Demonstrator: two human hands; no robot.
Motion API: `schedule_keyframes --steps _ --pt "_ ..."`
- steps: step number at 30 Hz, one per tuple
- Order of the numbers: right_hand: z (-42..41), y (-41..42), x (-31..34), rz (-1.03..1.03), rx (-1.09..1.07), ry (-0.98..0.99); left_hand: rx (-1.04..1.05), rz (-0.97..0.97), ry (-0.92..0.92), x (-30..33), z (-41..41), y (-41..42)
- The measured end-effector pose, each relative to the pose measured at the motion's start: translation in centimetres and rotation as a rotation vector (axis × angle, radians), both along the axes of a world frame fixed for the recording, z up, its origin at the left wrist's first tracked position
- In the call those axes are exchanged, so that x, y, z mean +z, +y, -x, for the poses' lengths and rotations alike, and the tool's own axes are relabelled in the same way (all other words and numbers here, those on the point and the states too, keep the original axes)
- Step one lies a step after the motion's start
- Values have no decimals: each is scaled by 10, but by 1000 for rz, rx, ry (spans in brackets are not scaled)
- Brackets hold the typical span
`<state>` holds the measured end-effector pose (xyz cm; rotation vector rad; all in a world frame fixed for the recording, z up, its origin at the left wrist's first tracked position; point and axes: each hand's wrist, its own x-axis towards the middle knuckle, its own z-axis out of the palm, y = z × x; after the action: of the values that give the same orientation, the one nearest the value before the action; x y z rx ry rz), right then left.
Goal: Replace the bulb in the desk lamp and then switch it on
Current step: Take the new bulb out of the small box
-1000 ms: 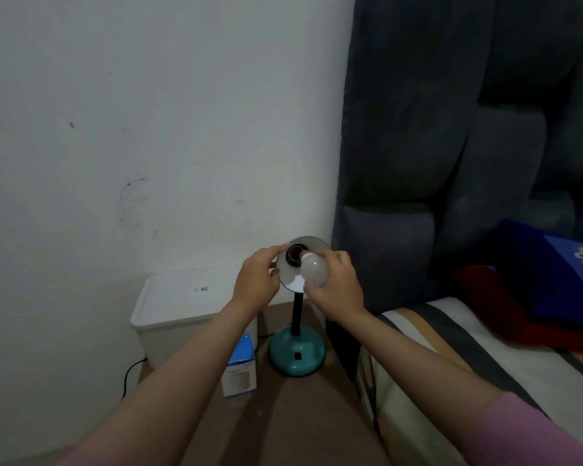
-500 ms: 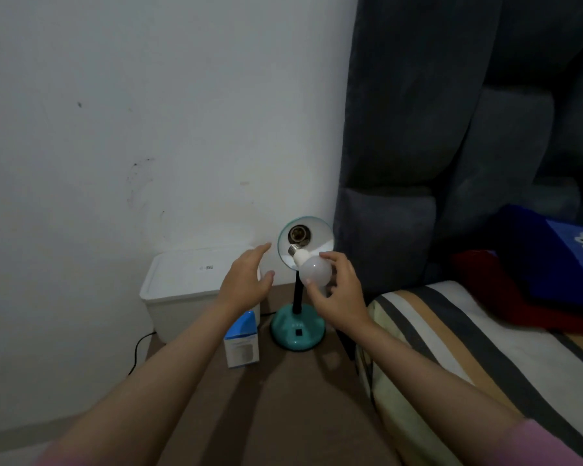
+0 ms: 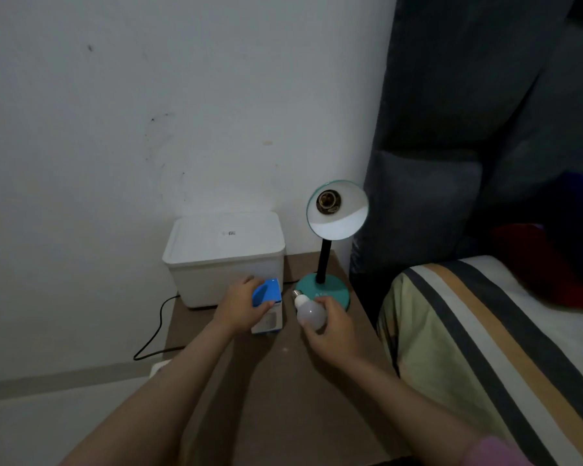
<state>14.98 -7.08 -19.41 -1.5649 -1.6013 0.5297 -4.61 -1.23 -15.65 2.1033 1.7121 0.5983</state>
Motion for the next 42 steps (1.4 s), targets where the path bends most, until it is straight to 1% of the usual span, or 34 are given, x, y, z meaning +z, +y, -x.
schedule_keyframes --steps 4,11,17,19,22,26,30,32,36,42 --pt "10 8 -16 119 -36 -31 44 17 -42 -13 3 1" --pt "21 20 -27 217 -39 -81 67 -44 -122 -27 5 -1" --pt "23 22 -31 264 -57 -99 72 -61 -136 -30 4 -1" --pt "23 23 -29 279 -64 -133 72 -64 -144 -31 5 -2" --pt "24 25 -22 225 -67 -208 93 -58 -179 -35 3 -5" --pt "34 29 -8 66 -19 -119 152 -55 -231 -35 2 -6" --pt "44 33 6 29 92 -71 199 -50 -279 -34 1 -6" --pt "48 33 8 48 112 -47 206 -60 -286 -35 1 -7" --pt "55 31 7 172 89 98 228 -71 -319 -33 1 -11" --pt "59 25 6 197 99 230 228 -78 -394 -32 5 -24"
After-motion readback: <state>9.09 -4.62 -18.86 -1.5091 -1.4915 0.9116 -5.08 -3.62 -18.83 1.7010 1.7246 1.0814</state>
